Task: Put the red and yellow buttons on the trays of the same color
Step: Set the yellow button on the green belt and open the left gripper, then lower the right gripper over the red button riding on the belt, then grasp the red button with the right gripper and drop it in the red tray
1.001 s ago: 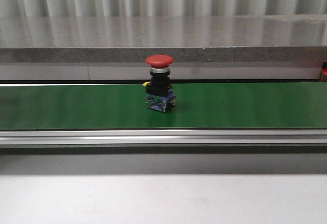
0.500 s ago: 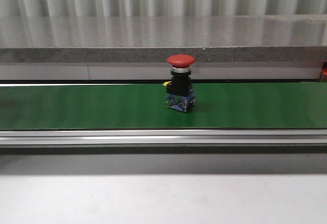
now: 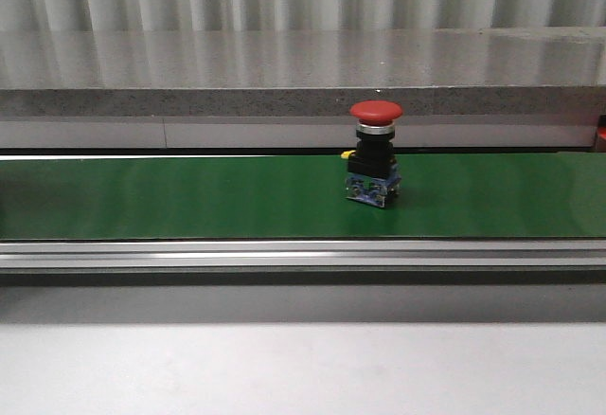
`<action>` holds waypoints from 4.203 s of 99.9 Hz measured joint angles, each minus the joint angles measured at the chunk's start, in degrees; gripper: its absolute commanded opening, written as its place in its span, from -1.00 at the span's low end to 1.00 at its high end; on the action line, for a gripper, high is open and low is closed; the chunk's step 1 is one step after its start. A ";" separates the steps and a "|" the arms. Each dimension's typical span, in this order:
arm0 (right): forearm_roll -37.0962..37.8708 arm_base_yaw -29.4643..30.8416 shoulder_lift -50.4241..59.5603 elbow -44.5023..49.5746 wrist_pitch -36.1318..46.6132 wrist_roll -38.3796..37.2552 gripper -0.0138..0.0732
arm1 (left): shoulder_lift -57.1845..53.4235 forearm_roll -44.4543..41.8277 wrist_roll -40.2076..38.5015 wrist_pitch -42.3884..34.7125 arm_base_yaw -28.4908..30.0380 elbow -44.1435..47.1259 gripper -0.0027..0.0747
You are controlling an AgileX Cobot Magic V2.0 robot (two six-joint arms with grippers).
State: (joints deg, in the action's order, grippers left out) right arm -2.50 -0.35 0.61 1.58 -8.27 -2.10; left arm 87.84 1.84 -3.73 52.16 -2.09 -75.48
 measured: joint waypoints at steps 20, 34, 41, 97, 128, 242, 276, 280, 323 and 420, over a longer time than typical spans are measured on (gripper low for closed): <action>0.00 0.00 0.00 0.00 0.00 0.00 -0.84 | -8.48 0.12 -0.02 -3.05 -4.19 1.61 0.75; 0.00 0.00 0.00 0.00 0.00 0.00 -0.84 | -15.14 0.12 -0.02 -6.89 -6.78 6.16 0.75; 0.00 0.00 0.00 0.00 0.00 0.00 -0.84 | -18.66 0.12 -0.02 -9.10 -7.68 9.47 0.75; 0.00 0.00 0.00 0.00 0.26 0.00 -0.84 | -50.97 0.19 -0.02 -25.47 -8.17 41.22 0.38; 0.00 0.00 0.00 0.00 1.20 0.00 -0.84 | -56.92 0.19 -0.02 -26.46 -8.17 46.00 -0.91; -1.52 0.00 -45.06 -48.98 -42.63 0.00 -0.83 | -56.92 0.19 -0.02 -27.32 -8.17 46.24 -0.98; -1.79 0.00 -48.24 -49.01 -43.22 0.00 0.53 | -56.92 0.19 -0.02 -27.32 -8.17 46.24 -0.98; -1.79 0.00 -48.24 -49.01 -43.22 0.00 0.75 | -56.92 0.19 -0.02 -27.32 -8.17 46.24 -0.98; -2.50 0.00 -56.89 -51.14 -42.79 0.00 0.78 | -56.92 0.19 -0.02 -27.32 -8.17 46.24 -0.98; -0.64 7.57 -88.05 -63.32 -36.57 -0.63 -0.15 | -56.92 0.19 -0.02 -27.32 -8.17 46.24 -0.98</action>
State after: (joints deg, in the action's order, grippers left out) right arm -3.14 7.23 -87.44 -61.74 -44.84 -2.74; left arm 30.91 2.04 -3.75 24.83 -10.26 -29.24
